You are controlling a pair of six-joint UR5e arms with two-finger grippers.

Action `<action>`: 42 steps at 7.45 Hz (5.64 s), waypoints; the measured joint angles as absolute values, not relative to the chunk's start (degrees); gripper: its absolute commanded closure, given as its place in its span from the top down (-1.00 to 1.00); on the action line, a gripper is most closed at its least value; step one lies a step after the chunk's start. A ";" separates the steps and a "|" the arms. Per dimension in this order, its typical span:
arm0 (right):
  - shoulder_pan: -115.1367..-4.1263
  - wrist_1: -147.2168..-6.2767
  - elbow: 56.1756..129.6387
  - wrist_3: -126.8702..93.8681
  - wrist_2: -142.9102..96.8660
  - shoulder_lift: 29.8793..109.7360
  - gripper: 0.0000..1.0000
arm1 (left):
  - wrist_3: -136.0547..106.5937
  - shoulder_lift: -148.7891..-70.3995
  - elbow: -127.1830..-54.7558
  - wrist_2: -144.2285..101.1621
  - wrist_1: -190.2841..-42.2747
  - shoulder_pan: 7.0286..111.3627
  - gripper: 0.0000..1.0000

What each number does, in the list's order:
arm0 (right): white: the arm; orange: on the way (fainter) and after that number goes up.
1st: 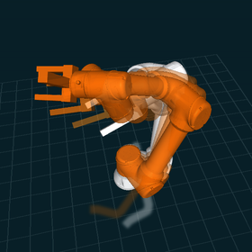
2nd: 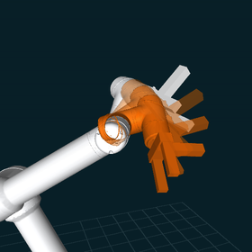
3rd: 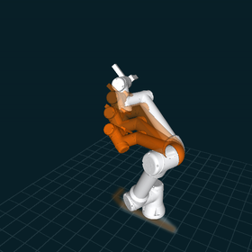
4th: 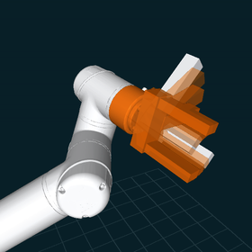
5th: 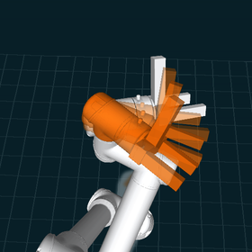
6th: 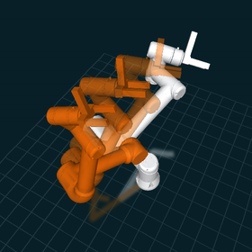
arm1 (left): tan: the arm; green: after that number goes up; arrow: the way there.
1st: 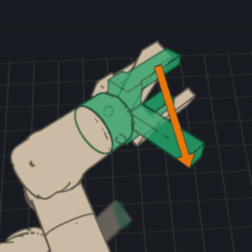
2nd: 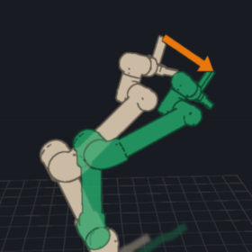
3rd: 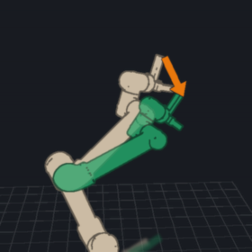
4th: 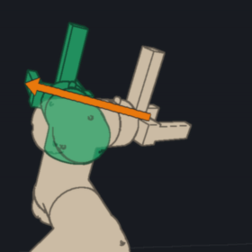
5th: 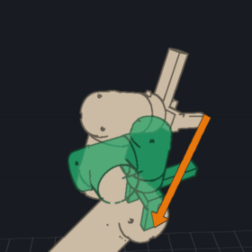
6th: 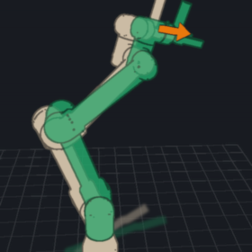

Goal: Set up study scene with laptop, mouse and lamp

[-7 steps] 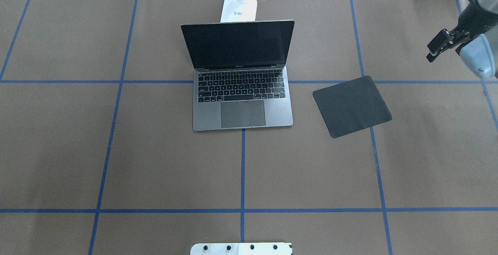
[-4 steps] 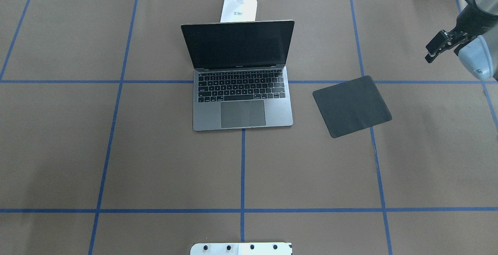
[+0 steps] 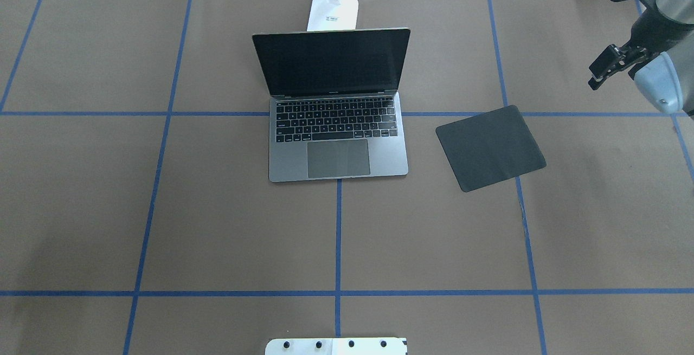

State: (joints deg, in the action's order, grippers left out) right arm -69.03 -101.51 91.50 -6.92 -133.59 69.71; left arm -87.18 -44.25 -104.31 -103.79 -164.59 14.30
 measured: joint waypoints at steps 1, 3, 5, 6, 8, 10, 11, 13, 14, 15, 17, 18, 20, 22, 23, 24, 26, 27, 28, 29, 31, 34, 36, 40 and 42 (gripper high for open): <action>-68.99 -101.51 91.54 -6.92 -133.59 69.68 0.98 | -88.26 -44.23 -104.09 -102.93 -164.95 12.85 0.98; -68.99 -101.50 91.61 -6.87 -133.58 69.63 0.98 | -91.57 -44.21 -104.00 -100.92 -165.20 8.87 0.98; -68.88 -101.44 91.61 -6.86 -133.52 69.61 0.98 | -95.38 -44.21 -103.98 -98.97 -165.30 4.58 0.98; -68.82 -101.45 91.61 -6.86 -133.49 69.61 0.98 | -97.97 -44.21 -103.92 -97.77 -165.32 1.56 0.98; -68.76 -101.45 91.56 -6.86 -133.43 69.57 0.98 | -102.47 -44.21 -103.83 -95.94 -165.53 -3.58 0.98; -68.74 -101.44 91.68 -6.91 -133.42 69.58 0.98 | -104.83 -44.21 -103.80 -95.57 -165.72 -6.19 0.98; -68.71 -101.48 91.70 -6.93 -133.42 69.54 0.98 | -105.99 -44.22 -103.78 -95.31 -165.75 -7.84 0.98; -68.66 -101.51 91.69 -6.94 -133.42 69.41 0.98 | -108.34 -44.23 -103.73 -94.24 -165.84 -11.14 0.97; -68.65 -101.51 91.69 -6.94 -133.42 69.35 0.98 | -108.87 -44.23 -103.64 -94.00 -166.06 -11.95 0.97; -68.65 -101.51 91.74 -6.94 -133.42 69.35 0.98 | -109.10 -44.22 -103.45 -93.92 -166.47 -12.31 0.96; -68.64 -101.51 91.85 -6.94 -133.42 69.23 0.98 | -109.21 -44.21 -101.94 -93.87 -168.07 -12.66 0.96; -68.64 -101.51 91.89 -6.94 -133.42 69.20 0.98 | -109.19 -44.21 -100.63 -93.87 -169.48 -12.82 0.96; -68.64 -101.51 91.93 -6.96 -133.42 69.18 0.98 | -109.22 -44.79 -99.41 -93.84 -170.73 -13.46 0.91; -68.64 -101.48 91.86 -6.98 -133.40 69.17 0.98 | -109.24 -45.78 -99.26 -93.48 -170.85 -14.59 0.29; -68.64 -101.48 91.83 -7.01 -133.34 69.17 0.98 | -109.24 -45.84 -99.24 -93.30 -170.90 -14.85 -0.23; -68.61 -101.47 91.81 -7.02 -133.28 69.17 0.98 | -109.23 -45.63 -99.23 -93.19 -171.18 -14.90 -0.54; -68.44 -101.51 91.84 -7.29 -133.25 69.17 0.98 | -109.09 -43.30 -99.28 -93.13 -174.36 -14.94 -0.64; -68.29 -101.51 91.89 -7.68 -133.26 69.17 0.98 | -109.03 -41.74 -99.30 -93.14 -176.72 -14.91 -0.64; -68.15 -101.50 91.90 -7.88 -133.28 69.17 0.98 | -109.00 -40.82 -99.44 -93.14 -178.35 -14.77 -0.64; -68.00 -101.46 91.86 -7.95 -133.27 69.17 0.98 | -108.91 -40.54 -99.86 -93.11 -179.14 -14.56 -0.64; -67.67 -101.49 91.58 -7.99 -133.24 69.17 0.98 | -108.46 -40.64 -102.01 -93.37 -179.52 -13.59 -0.64; -66.96 -101.42 90.77 -8.02 -133.24 69.07 0.98 | -99.30 -42.44 -107.55 -95.07 -178.44 -6.47 -0.64; -66.32 -99.42 89.29 -9.26 -133.30 68.94 0.98 | -92.66 -49.51 -108.84 -98.38 -172.68 1.17 -0.63; -65.67 -96.32 86.87 -11.07 -133.51 68.80 0.98 | -80.97 -64.30 -113.68 -109.32 -151.62 18.37 -0.60; -65.60 -96.25 86.63 -11.15 -133.54 68.72 0.98 | -75.15 -76.66 -115.39 -111.94 -134.65 23.03 -0.59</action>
State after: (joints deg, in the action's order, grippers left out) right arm -65.60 -96.25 86.63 -11.15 -133.54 68.72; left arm -75.15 -76.66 -115.39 -111.94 -134.65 23.03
